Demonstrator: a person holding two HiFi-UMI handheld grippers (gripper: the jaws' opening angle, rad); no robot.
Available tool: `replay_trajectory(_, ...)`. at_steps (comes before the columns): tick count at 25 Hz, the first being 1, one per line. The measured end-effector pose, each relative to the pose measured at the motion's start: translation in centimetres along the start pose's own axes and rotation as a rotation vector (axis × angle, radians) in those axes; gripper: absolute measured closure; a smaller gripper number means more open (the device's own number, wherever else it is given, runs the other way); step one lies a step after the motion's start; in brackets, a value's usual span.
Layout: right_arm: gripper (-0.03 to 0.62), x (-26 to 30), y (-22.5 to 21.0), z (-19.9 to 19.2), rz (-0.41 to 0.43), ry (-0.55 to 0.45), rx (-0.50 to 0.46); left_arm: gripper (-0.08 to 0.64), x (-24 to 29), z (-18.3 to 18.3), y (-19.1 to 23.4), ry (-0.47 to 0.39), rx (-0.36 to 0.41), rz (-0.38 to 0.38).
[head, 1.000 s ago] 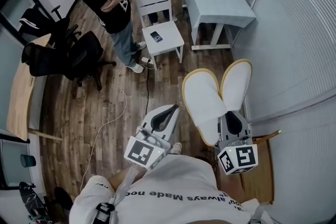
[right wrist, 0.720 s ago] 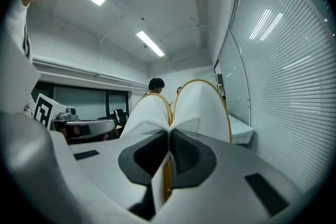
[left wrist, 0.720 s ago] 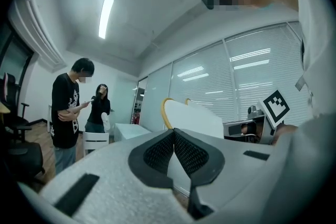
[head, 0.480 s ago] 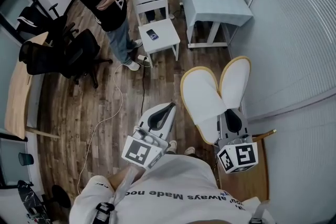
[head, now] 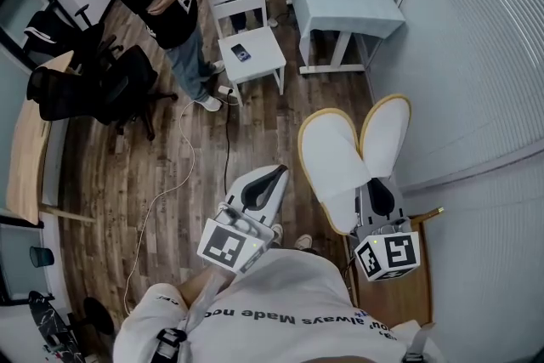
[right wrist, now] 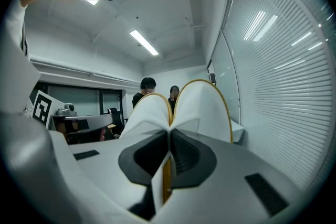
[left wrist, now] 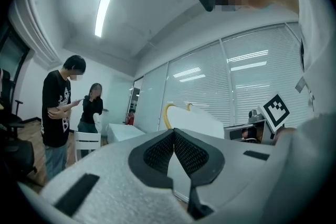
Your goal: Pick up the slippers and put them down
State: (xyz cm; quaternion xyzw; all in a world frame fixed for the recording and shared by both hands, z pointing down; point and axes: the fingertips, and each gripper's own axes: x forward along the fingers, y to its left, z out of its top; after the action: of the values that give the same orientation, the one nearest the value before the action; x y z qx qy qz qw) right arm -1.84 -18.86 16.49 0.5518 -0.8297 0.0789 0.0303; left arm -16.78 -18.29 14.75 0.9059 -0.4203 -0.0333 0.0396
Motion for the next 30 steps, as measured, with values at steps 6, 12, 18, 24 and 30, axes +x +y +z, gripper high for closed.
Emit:
replay_trajectory(6, 0.569, -0.5, 0.0, -1.1, 0.001, 0.031, 0.011, 0.549, -0.1, -0.1, -0.5, 0.015, -0.009, -0.013)
replay_trajectory(12, 0.569, -0.2, -1.3, -4.7, 0.007, 0.08, 0.025, 0.549, 0.8, -4.4, -0.5, 0.064, -0.011, -0.004)
replay_trajectory(18, 0.569, -0.2, -2.0, -8.5, 0.005, 0.149, 0.048, 0.549, 1.1, -8.4, -0.3, 0.105, -0.02, -0.002)
replay_trajectory(24, 0.569, -0.1, -2.3, -12.3, 0.003, 0.209, 0.078, 0.549, 1.1, -11.8, -0.2, 0.165, -0.038, -0.014)
replay_trajectory(30, 0.569, 0.2, -2.5, -16.3, 0.001, 0.257, 0.083, 0.549, 0.8, -15.7, 0.3, 0.213, -0.052, -0.012)
